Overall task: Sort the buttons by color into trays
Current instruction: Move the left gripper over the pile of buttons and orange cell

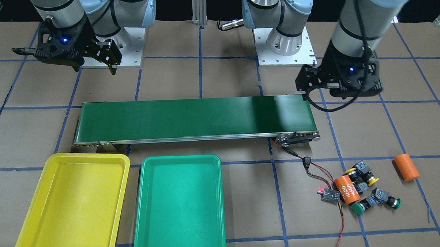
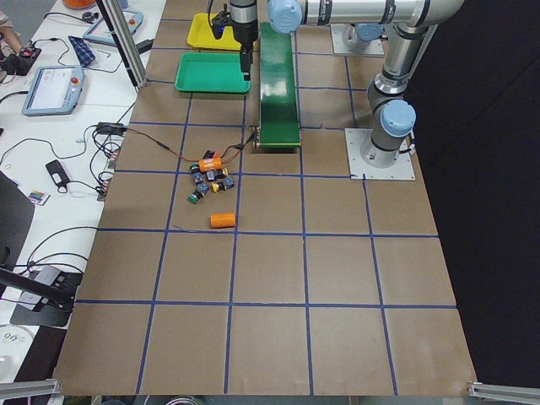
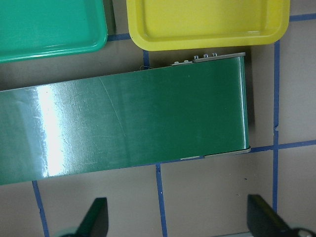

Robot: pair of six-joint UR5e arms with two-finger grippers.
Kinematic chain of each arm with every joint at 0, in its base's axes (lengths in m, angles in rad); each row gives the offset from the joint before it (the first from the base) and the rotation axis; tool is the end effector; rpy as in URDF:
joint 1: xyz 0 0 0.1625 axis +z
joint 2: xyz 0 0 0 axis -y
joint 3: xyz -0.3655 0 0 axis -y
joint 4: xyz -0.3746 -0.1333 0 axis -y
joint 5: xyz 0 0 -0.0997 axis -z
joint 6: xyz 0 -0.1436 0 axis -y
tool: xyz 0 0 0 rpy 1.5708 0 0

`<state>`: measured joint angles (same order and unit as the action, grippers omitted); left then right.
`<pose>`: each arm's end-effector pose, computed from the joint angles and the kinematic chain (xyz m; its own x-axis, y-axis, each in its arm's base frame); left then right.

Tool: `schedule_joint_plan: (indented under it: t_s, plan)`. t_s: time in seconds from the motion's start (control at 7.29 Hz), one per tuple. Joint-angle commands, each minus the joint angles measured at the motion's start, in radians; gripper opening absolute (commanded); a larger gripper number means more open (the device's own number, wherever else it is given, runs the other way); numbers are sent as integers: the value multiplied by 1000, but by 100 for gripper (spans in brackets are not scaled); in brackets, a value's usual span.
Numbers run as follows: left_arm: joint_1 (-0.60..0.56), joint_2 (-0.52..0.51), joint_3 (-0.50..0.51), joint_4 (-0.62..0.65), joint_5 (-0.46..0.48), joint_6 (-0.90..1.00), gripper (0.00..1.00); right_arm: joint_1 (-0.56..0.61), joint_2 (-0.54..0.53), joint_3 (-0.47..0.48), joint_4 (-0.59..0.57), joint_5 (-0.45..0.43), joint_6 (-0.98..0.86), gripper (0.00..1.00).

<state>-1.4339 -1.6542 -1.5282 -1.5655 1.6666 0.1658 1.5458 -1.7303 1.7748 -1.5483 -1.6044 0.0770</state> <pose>-0.0503 -0.5109 0.3651 -0.9955 0.0327 -0.0884 0.0283 0.9983 0.0508 0.1183 -0.4091 0.3568 -0.9943 0.0994 0.0386 0.1017 0.9927 0.0642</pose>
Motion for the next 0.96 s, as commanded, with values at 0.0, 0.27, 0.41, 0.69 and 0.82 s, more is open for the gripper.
schedule_joint_plan:
  t_s: [0.0, 0.27, 0.41, 0.69, 0.82]
  plan:
    - [247, -88, 19, 133, -4, 212, 100, -1, 0, 0, 4, 0, 0, 100]
    - [405, -247, 30, 329, -5, 495, 100, -1, -2, 0, 8, 9, 13, 100]
    - [455, -334, 20, 449, -63, 547, 100, -1, -2, 0, 22, 9, 12, 100]
    - [463, -470, 20, 574, -113, 551, 100, -1, -2, 2, 19, 5, 14, 100]
    - [472, -501, 26, 585, -113, 585, 100, -1, -2, 2, 19, 1, 14, 100]
